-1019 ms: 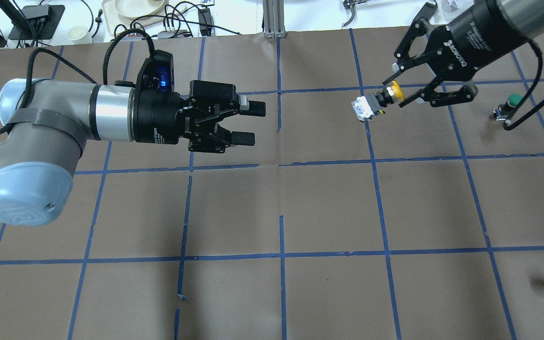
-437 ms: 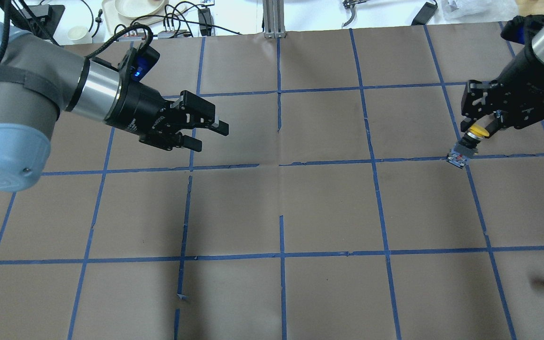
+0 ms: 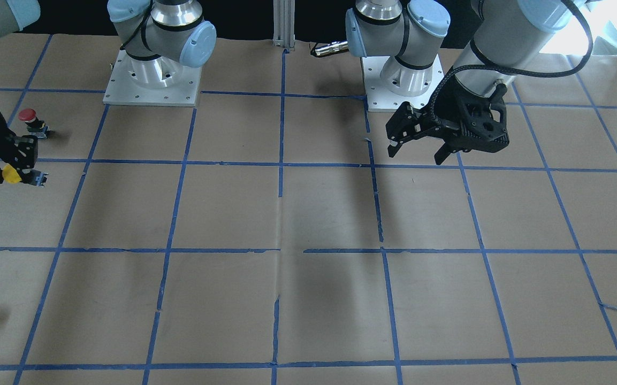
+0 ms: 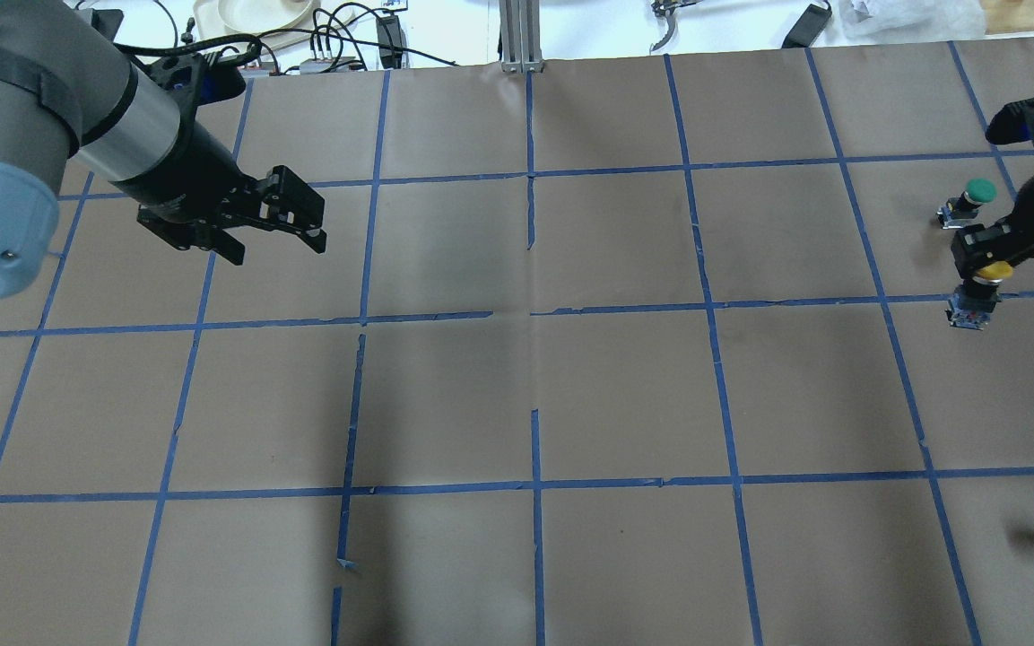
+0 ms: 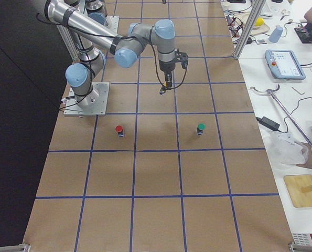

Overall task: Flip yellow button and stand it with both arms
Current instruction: 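Carry the button with the right gripper toward the green button while the left gripper withdraws, then lower the button upright onto the table with the right gripper and release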

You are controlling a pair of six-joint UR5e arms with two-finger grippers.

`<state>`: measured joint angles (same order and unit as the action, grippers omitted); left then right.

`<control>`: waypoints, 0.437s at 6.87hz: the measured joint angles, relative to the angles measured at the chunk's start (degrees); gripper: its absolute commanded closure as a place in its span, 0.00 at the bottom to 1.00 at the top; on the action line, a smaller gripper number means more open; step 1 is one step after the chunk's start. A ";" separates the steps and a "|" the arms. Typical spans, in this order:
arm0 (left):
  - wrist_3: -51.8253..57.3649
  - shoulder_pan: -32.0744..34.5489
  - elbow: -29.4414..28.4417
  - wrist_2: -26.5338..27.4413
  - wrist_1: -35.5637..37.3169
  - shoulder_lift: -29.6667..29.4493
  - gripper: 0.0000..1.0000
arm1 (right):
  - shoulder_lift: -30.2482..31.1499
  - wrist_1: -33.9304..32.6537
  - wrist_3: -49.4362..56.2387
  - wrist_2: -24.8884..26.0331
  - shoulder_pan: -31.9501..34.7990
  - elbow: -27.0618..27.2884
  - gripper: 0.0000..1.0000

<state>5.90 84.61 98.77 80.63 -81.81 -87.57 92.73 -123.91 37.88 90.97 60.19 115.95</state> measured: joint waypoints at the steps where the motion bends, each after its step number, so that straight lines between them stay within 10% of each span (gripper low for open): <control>1: 0.40 0.24 -2.56 2.17 -3.19 -0.15 0.00 | -0.44 -6.13 7.08 -2.08 -4.83 4.04 0.90; 3: 1.37 1.57 -5.98 3.22 -8.16 -0.33 0.00 | -2.13 -17.35 21.95 -7.94 -11.72 10.56 0.90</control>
<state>7.27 86.18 92.79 83.85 -89.97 -87.90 90.59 -141.26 59.83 83.03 48.47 126.50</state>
